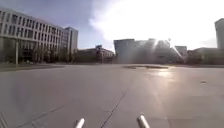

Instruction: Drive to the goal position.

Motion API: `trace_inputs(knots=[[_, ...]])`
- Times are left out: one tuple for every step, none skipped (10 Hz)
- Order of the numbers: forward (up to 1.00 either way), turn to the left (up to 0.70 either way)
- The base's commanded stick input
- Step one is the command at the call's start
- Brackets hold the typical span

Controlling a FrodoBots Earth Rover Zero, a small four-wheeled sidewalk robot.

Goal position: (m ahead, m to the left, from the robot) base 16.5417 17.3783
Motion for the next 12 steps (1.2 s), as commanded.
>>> trace_inputs(knots=[[1.00, -0.27], [0.00, -0.45], [0.00, -0.45], [0.00, -0.45], [0.00, -0.45], [0.00, -0.39], [0.00, 0.00], [0.00, 0.00], [0.00, 0.00], [0.00, 0.00], [0.00, 0.00], [0.00, 0.00]])
